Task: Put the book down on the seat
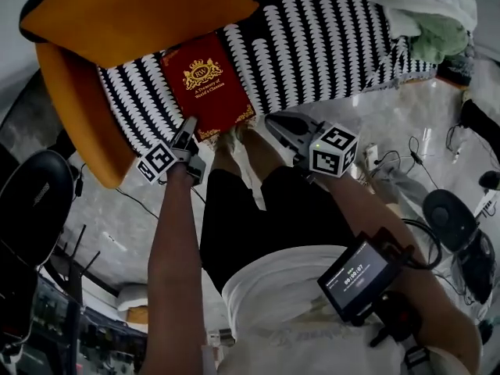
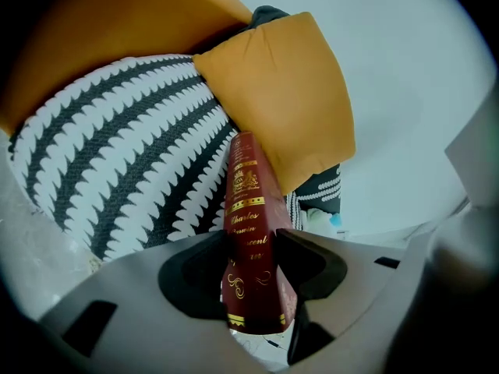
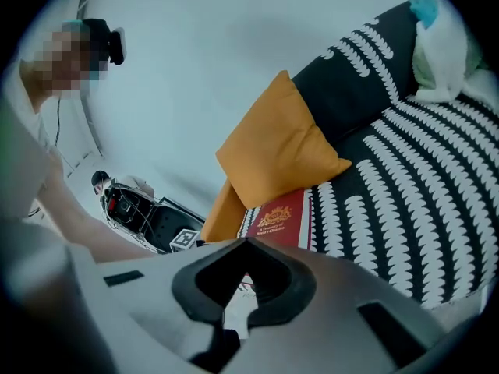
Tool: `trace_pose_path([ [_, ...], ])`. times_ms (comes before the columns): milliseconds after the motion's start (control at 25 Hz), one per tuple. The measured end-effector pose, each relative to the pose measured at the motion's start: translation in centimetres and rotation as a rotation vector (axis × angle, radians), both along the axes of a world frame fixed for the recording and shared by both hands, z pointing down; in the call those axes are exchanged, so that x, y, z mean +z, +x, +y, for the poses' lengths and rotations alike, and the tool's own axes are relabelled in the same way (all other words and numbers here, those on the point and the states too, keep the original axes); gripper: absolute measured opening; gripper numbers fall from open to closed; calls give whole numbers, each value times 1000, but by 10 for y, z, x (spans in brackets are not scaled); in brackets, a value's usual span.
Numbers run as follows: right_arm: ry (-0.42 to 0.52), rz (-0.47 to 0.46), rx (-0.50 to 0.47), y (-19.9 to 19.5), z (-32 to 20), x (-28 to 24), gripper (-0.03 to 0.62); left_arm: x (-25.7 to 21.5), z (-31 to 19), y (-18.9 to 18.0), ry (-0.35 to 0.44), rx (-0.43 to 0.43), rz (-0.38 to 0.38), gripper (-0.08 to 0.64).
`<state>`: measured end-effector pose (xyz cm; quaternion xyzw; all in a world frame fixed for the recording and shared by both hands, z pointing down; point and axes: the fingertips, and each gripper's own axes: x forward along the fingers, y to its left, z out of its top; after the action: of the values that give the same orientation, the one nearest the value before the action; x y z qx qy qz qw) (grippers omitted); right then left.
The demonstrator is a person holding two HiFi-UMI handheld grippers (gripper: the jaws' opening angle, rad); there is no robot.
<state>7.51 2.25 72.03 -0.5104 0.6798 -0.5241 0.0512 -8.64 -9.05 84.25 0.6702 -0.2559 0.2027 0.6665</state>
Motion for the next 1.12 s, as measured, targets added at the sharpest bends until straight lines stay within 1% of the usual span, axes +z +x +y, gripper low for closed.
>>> trace_pose_path([
  [200, -20, -22, 9, 1, -1, 15, 14, 15, -8, 5, 59, 65, -14, 205],
  [320, -35, -23, 8, 2, 4, 25, 14, 34, 3, 5, 63, 107, -31, 204],
  [440, -44, -26, 7, 0, 9, 32, 14, 54, 10, -4, 63, 146, -80, 195],
  [520, -45, -24, 11, 1, 13, 34, 14, 63, 11, -7, 77, 166, -109, 189],
  [720, -47, -34, 24, 6, 26, 38, 14, 69, 7, -14, 102, 186, -171, 182],
  [880, -87, -24, 29, 16, 27, 40, 14, 77, 1, -13, 81, 202, -228, 172],
  [1040, -98, -29, 52, 16, 13, 40, 14, 79, -6, -16, 72, 261, -314, 172],
  [1120, -100, -34, 56, 17, 14, 39, 14, 78, 0, -17, 69, 286, -366, 172],
])
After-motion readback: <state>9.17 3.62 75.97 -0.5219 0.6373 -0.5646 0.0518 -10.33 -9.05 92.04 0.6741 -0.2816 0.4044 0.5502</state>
